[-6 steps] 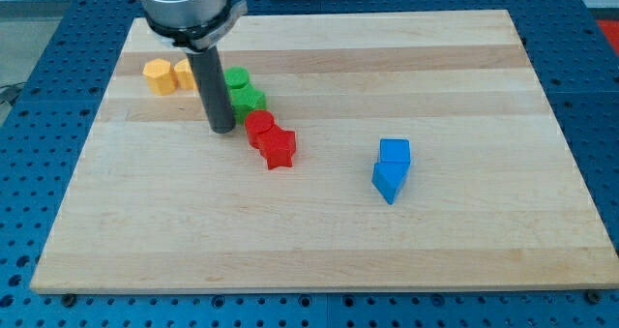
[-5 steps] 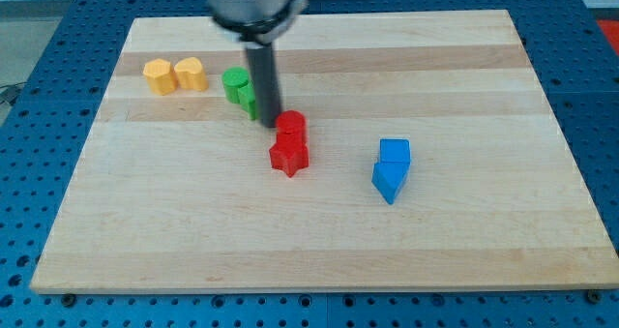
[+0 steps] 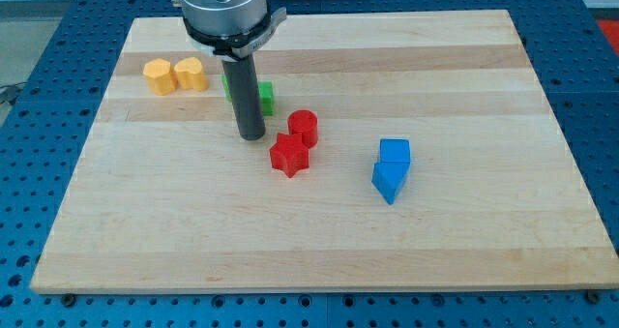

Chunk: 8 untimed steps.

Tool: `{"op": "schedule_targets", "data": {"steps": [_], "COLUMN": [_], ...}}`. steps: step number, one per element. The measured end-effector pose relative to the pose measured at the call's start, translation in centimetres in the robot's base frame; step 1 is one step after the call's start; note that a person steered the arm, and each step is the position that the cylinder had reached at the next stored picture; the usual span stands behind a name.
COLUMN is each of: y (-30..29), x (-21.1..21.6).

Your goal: Make a horizontal line with the green blocks and yellow blocks

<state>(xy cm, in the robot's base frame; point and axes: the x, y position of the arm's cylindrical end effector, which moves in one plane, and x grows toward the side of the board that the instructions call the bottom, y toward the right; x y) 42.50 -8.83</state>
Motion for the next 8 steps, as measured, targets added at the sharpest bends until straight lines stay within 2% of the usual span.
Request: {"op": "schedule_targets", "data": {"steps": [1, 8], "y": [1.3, 1.4], "x": [-3.7, -7.7]}}
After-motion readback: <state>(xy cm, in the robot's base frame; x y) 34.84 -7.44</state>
